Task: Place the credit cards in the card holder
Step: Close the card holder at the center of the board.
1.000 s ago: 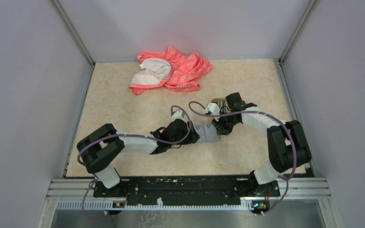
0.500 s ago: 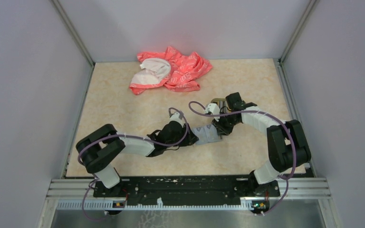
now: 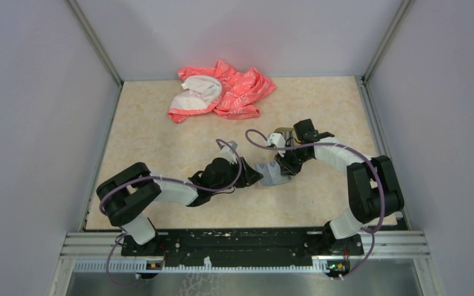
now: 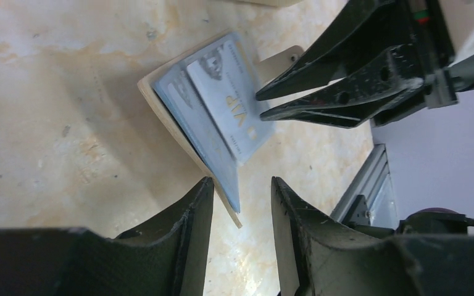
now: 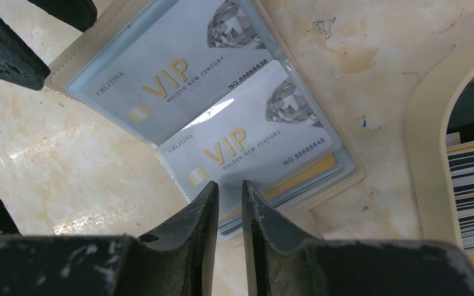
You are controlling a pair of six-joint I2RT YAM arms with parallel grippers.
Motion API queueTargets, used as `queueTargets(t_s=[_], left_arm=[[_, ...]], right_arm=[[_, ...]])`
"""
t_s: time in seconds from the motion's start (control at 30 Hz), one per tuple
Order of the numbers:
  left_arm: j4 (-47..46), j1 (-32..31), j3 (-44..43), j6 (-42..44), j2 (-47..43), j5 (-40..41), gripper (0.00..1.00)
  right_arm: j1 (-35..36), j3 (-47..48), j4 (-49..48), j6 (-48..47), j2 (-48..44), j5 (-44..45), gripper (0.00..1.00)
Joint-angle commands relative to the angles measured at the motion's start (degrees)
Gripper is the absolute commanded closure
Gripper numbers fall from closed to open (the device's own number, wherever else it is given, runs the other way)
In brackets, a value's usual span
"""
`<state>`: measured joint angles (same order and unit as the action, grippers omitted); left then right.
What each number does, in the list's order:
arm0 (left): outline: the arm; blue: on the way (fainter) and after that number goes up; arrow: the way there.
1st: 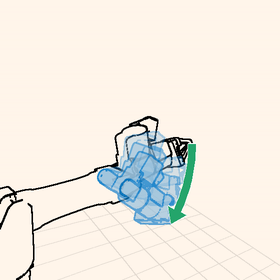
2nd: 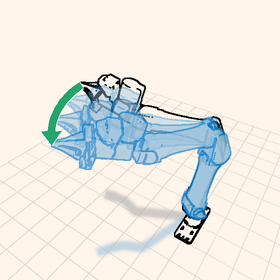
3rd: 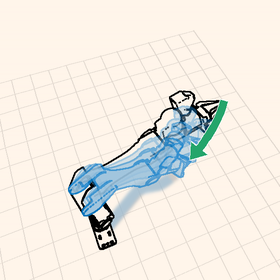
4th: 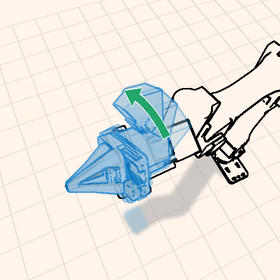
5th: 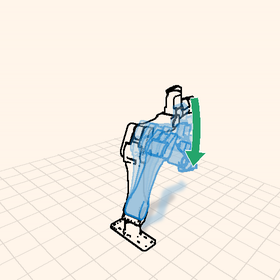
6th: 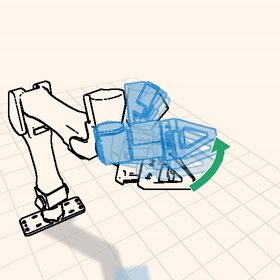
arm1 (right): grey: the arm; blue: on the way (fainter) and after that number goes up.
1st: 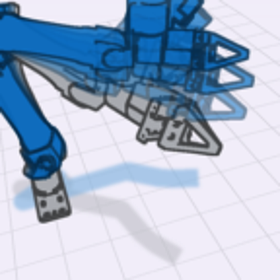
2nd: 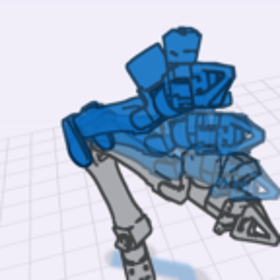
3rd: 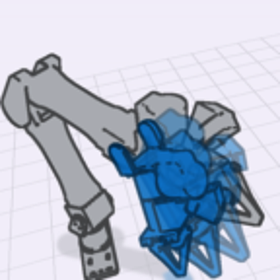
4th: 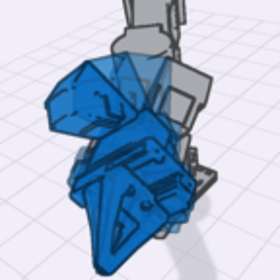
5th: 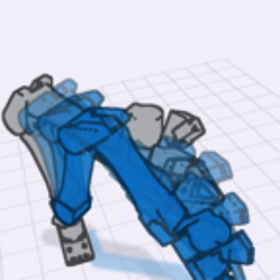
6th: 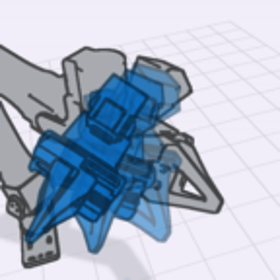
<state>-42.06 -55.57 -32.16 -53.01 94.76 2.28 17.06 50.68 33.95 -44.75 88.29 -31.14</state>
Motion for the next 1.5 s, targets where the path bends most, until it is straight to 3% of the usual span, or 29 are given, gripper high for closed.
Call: queueTargets(t_s=[0.0, 0.3, 0.63, 1.07, 1.27, 1.47], left_arm=[[-7.0, -0.1, 0.0, -0.6, 0.8, -1.4, 0.55], [-8.1, 0.0, -3.0, -0.2, 5.0, -1.9, 0.55], [-8.3, 0.0, -8.5, 2.5, 8.1, -7.3, 0.56], [3.6, -0.1, -24.3, 6.2, 17.3, -12.0, 0.52], [3.3, 0.0, -30.5, 6.5, 25.4, -15.0, 0.49], [0.9, 0.3, -30.5, 5.6, 27.5, -13.3, 0.53]], right_arm=[[-0.7, 2.1, -0.4, 0.9, -2.0, -3.6, 0.79], [-4.2, 1.5, -4.3, 5.0, -6.7, -6.2, 0.78], [-7.6, -0.1, -9.7, 10.4, -11.4, -2.0, 0.78], [-11.5, 1.2, -9.6, 13.2, -10.9, 1.0, 0.77], [-14.6, 1.5, -9.4, 13.9, -12.8, -1.5, 0.77], [-16.8, 2.9, -3.9, 8.0, -13.9, -11.0, 0.78]])
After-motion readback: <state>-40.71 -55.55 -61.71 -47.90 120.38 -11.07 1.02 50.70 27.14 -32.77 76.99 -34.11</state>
